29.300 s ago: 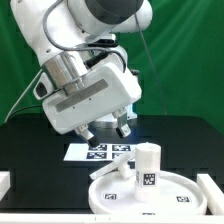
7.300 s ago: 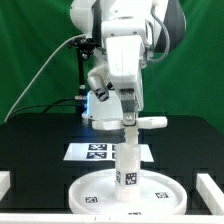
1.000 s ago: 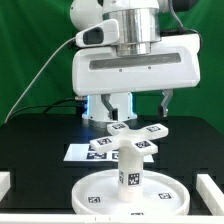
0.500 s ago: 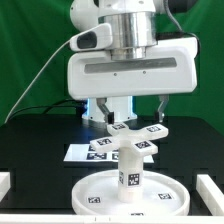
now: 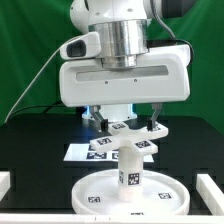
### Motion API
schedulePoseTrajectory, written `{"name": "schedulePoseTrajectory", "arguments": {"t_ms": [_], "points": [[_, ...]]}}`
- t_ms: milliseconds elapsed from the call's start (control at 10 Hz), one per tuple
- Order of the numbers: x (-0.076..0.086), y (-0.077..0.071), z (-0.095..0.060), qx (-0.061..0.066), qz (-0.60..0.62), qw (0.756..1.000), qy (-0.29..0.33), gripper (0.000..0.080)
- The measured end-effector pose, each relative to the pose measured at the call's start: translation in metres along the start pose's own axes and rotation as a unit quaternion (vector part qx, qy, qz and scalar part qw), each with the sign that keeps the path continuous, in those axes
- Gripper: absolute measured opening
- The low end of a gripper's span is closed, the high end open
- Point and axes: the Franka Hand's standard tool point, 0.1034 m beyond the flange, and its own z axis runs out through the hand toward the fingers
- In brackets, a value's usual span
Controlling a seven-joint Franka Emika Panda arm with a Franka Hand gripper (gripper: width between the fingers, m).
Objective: Assemble round table
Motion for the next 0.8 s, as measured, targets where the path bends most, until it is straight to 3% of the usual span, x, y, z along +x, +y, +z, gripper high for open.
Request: {"name": "schedulePoseTrajectory", "arguments": {"t_ms": [300,800], "points": [[-0.0009,-0.0011,0.0017,0.009,0.04,0.999,-0.003,0.0649],[-0.0037,-0.0035,0.0065,0.008,0.037,0.999,-0.003,0.0649]]}}
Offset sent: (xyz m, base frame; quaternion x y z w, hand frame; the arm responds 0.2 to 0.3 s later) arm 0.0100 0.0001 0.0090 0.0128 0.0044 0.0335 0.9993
